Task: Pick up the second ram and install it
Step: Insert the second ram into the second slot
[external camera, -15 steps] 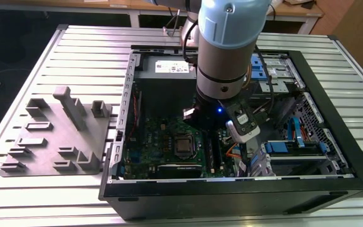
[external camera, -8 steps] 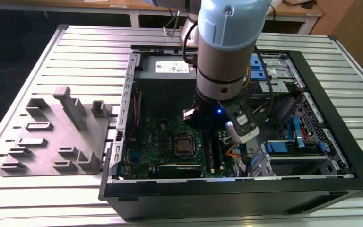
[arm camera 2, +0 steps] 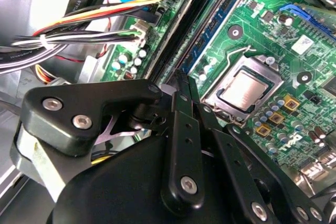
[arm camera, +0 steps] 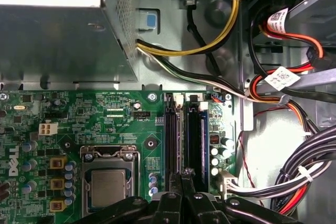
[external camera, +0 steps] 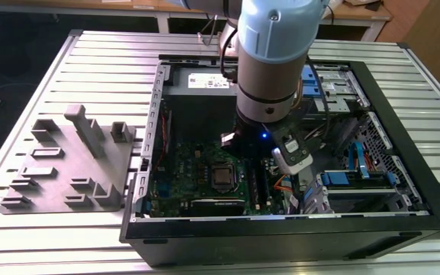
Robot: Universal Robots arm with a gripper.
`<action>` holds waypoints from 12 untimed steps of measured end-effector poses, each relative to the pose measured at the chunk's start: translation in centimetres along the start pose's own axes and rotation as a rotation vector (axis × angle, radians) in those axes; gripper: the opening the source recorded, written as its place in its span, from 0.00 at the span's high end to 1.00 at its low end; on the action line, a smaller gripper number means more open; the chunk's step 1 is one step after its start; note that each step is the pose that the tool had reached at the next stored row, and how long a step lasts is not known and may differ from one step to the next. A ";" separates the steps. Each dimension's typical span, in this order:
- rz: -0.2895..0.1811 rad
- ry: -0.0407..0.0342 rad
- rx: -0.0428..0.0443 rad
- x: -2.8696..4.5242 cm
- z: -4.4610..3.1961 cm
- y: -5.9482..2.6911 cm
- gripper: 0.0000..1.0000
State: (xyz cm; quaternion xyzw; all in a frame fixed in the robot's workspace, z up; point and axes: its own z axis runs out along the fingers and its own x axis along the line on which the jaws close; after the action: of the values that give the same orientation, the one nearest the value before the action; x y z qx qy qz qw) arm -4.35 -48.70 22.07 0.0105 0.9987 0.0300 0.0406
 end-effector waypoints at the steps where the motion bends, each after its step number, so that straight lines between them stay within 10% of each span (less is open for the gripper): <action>1: 0.000 -0.0001 0.0000 0.04 0.04 0.00 0.92; 12: 0.000 -0.0007 -0.0002 0.18 0.25 0.00 0.92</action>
State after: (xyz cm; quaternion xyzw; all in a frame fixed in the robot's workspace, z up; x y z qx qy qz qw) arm -4.50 -48.69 21.81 0.0105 0.9987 0.0301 0.0410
